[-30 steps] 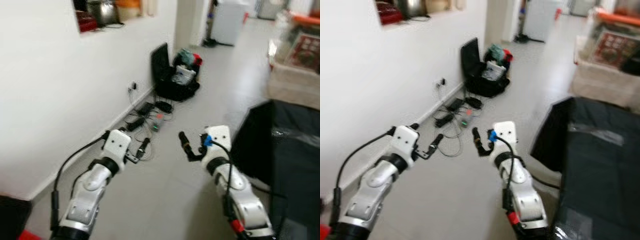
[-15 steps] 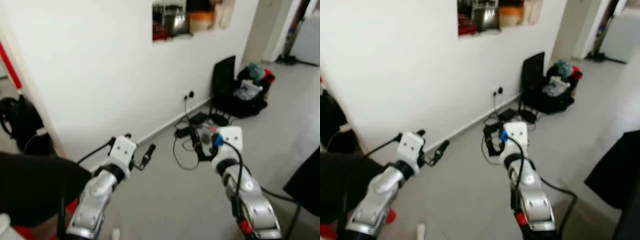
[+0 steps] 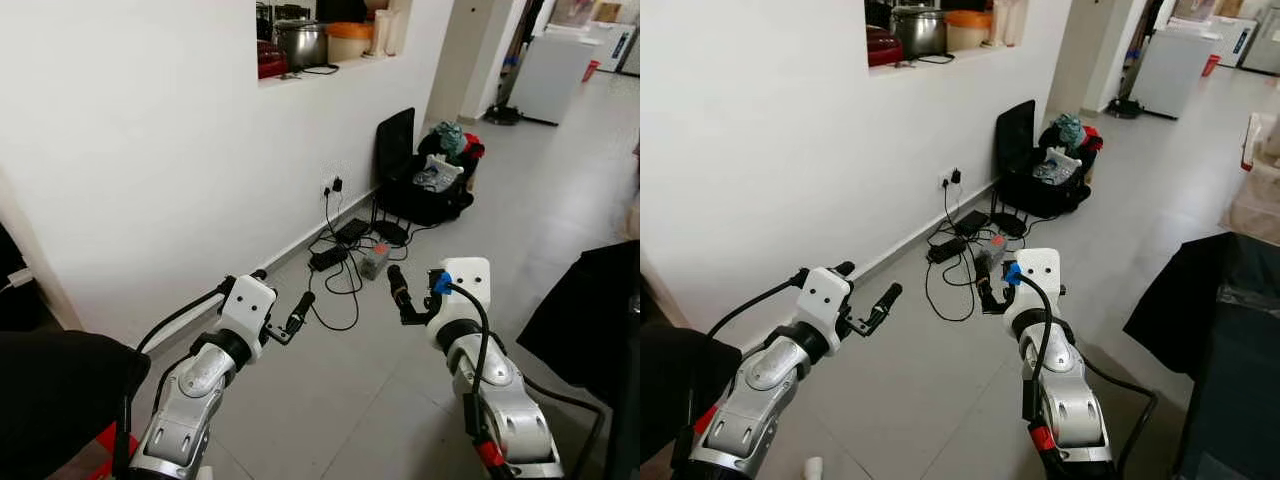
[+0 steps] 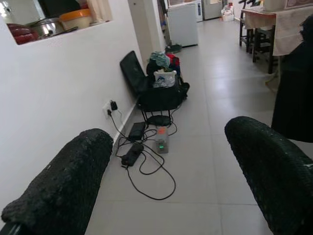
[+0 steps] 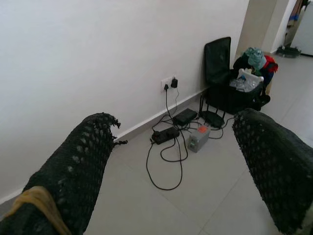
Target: Building children table
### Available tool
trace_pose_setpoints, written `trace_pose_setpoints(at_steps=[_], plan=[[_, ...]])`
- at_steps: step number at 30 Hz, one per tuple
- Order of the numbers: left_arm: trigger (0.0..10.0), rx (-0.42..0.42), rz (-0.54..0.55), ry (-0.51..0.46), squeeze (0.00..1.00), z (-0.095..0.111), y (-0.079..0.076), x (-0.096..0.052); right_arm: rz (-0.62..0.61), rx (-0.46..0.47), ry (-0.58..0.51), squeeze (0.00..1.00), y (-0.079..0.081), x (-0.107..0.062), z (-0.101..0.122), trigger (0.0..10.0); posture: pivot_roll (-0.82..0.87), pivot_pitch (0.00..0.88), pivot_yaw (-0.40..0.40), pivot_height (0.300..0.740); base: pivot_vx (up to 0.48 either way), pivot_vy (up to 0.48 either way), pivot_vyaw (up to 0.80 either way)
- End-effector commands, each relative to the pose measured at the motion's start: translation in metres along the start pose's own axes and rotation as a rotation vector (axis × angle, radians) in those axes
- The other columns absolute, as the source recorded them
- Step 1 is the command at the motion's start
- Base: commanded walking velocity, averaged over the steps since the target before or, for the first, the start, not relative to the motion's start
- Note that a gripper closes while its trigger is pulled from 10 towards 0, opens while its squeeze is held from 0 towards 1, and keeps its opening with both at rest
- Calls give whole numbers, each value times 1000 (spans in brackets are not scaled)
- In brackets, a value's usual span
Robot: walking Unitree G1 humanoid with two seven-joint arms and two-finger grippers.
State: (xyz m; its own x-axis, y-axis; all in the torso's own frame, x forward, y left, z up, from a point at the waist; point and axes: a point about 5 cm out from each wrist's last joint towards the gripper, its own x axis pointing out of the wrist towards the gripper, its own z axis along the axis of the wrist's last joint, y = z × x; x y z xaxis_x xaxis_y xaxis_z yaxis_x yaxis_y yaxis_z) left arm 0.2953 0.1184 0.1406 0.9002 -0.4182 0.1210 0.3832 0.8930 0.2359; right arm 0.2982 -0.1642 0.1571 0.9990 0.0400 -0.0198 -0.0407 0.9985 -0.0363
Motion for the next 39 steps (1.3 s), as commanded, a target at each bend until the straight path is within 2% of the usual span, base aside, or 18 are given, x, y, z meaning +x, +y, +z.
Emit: trace_pose_setpoints(at_steps=[1, 5, 9, 12, 19, 22, 39], plan=[[10000, -8, -7, -25, 0, 5, 0, 2, -11, -8, 10, 0, -1, 1, -3, 10000, 16, 0, -83, 740, 274, 0, 0], [10000, -11, -11, -28, 0, 6, 0, 2, -8, -30, 9, 0, -1, 1, -3, 10000, 15, 0, -82, 740, 293, 0, 725], [10000, -13, -13, -30, 0, 6, 0, 2, -15, 0, 5, 0, 0, 0, -3, 10000, 16, 0, -81, 740, 319, 0, 800], [10000, -14, -15, -32, 0, 7, -1, 2, -21, -1, 13, 0, -1, 1, -4, 10000, 18, 0, -82, 740, 346, 0, 0], [10000, -18, -20, -36, 0, 7, -1, 2, -34, -10, 19, 0, -3, 1, -5, 10000, 20, 0, -84, 740, 360, 0, 619], [10000, -18, -18, -34, 0, 7, -1, 2, -47, 2, 24, 0, -5, 1, -6, 10000, 19, 0, -84, 740, 341, 0, 0], [10000, -9, -15, -18, 0, 5, -4, 0, -97, -13, 41, 0, -13, -1, -9, 10000, 14, 0, -89, 740, 0, 0, 0]])
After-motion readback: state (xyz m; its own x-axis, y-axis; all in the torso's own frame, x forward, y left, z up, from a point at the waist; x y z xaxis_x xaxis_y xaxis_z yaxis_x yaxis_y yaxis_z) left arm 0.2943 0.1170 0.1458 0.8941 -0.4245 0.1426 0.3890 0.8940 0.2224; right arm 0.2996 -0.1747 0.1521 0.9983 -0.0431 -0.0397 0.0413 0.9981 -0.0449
